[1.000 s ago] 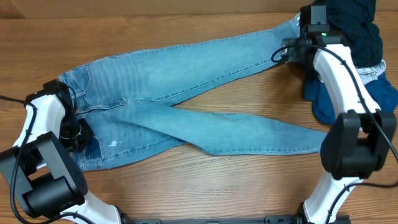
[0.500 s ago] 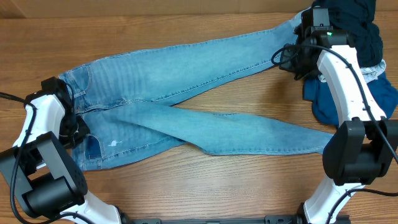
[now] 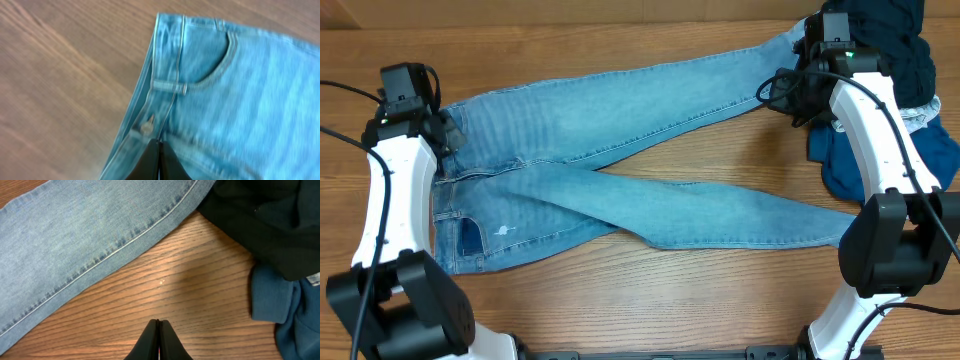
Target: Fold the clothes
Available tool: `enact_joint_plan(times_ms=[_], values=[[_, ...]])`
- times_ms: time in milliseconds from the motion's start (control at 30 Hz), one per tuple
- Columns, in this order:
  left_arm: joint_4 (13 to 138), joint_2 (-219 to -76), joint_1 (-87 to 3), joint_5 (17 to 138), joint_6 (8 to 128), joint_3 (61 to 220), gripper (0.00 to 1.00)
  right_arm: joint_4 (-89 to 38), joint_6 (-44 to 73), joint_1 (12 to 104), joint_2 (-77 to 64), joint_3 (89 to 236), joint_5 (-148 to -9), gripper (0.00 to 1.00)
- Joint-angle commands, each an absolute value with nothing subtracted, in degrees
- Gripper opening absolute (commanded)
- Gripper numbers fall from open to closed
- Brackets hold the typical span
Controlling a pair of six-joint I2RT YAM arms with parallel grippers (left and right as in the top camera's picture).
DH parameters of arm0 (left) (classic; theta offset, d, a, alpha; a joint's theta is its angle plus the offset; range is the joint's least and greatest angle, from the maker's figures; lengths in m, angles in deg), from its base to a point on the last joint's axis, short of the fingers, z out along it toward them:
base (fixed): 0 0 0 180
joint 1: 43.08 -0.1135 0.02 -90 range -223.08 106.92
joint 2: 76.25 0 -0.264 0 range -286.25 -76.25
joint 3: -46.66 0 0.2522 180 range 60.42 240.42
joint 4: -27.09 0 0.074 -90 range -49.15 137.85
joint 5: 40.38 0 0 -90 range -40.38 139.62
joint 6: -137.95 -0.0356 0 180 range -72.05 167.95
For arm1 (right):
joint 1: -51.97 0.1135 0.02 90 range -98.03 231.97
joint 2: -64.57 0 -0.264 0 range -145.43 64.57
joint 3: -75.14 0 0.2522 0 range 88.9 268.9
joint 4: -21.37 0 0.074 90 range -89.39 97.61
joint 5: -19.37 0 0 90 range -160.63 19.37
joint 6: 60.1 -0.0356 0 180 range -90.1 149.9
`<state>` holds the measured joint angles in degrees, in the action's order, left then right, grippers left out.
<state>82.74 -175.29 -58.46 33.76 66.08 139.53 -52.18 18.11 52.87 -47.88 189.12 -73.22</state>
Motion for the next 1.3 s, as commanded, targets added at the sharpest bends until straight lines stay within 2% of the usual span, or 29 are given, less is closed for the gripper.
enact_joint_plan(times_ms=[0, 400, 733, 933, 1267], values=[[80.6, -184.7, -57.6, 34.9, 70.0, 139.0, 0.04, -52.3, 17.8, 53.2, -46.7, 190.2, -73.3, 0.04], [77.5, -199.2, -54.7, 37.1, 69.4, 139.0, 0.04, -54.9, 17.6, 53.2, -46.7, 190.2, -75.1, 0.04], [73.4, -202.2, -54.8, 20.8, 51.5, 139.0, 0.04, -56.6, 17.4, 53.2, -46.7, 190.2, -75.1, 0.04], [70.8, -205.7, -54.9, 17.2, 43.6, 139.0, 0.04, -57.9, 17.3, 53.2, -46.7, 190.2, -75.0, 0.04], [71.5, -210.1, -57.8, 15.1, 46.1, 139.1, 0.04, -58.3, 14.8, 53.2, -46.7, 190.2, -76.0, 0.04]])
